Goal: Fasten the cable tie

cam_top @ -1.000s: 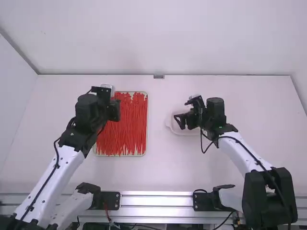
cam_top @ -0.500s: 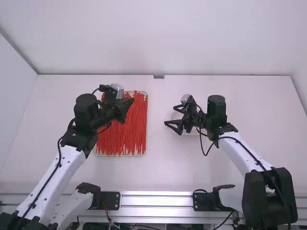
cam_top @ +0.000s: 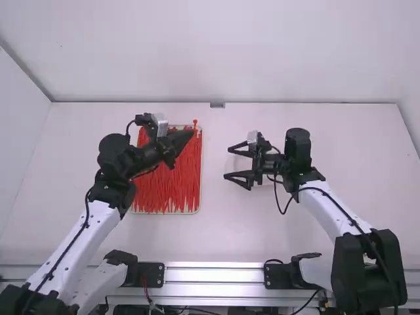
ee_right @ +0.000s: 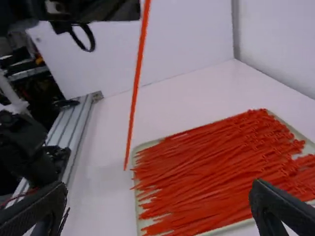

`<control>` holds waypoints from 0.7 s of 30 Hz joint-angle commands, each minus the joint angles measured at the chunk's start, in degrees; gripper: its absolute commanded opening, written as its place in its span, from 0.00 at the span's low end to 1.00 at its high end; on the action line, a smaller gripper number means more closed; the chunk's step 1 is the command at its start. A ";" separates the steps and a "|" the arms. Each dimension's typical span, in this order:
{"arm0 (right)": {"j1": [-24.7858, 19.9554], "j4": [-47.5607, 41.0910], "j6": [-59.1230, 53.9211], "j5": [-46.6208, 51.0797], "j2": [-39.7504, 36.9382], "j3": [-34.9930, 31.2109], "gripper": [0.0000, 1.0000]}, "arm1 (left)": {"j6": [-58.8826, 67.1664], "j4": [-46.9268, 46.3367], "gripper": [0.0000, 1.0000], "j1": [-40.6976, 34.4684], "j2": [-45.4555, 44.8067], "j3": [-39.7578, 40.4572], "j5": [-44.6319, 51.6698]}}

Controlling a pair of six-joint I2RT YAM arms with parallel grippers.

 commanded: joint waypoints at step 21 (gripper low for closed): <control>3.28 18.51 13.88 -5.81 0.42 1.77 0.98 | -5.92 18.32 0.01 -7.45 0.07 -4.87 4.15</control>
